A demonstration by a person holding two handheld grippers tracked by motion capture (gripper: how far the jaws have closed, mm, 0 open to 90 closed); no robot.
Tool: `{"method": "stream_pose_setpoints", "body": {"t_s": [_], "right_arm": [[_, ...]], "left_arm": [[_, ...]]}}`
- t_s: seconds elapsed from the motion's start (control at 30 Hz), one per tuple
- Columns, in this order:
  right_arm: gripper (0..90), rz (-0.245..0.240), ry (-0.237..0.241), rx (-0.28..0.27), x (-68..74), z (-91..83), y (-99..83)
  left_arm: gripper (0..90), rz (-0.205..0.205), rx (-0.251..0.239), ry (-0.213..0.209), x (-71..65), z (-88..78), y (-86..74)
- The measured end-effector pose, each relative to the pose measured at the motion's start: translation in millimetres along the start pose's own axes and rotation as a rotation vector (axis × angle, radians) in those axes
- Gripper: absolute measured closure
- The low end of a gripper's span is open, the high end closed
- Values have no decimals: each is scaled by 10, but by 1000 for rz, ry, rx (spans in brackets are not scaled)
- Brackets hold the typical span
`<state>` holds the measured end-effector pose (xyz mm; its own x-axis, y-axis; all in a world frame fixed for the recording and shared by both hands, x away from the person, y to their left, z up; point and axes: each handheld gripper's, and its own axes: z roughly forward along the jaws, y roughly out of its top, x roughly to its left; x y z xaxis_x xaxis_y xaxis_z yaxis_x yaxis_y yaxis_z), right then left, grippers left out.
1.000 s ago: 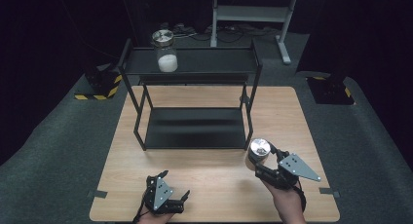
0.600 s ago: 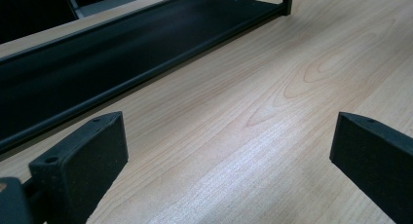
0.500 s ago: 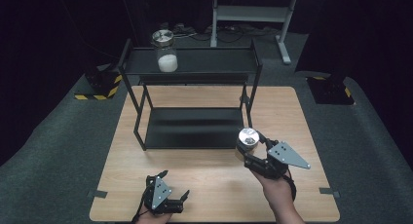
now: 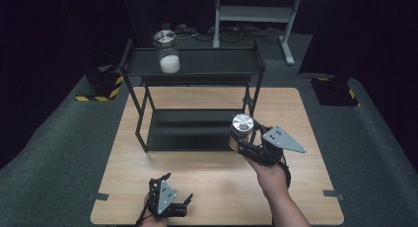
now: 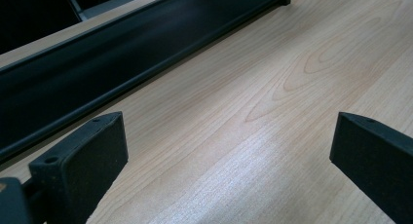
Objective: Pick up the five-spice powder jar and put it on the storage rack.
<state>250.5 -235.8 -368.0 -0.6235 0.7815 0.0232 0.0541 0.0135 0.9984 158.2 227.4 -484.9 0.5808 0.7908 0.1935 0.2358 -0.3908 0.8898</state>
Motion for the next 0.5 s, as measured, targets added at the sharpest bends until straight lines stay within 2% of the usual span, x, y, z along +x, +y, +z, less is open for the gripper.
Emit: {"method": "stream_pose_setpoints", "body": {"t_s": [0.3,0.5], "right_arm": [[314,-9,0,-43,23,210,257],[314,-10,-10,-53,23,324,417]], "left_arm": [[6,-8,-11,-5,17,-9,-21],[6,-11,-13,-9,26,-10,-24]]}}
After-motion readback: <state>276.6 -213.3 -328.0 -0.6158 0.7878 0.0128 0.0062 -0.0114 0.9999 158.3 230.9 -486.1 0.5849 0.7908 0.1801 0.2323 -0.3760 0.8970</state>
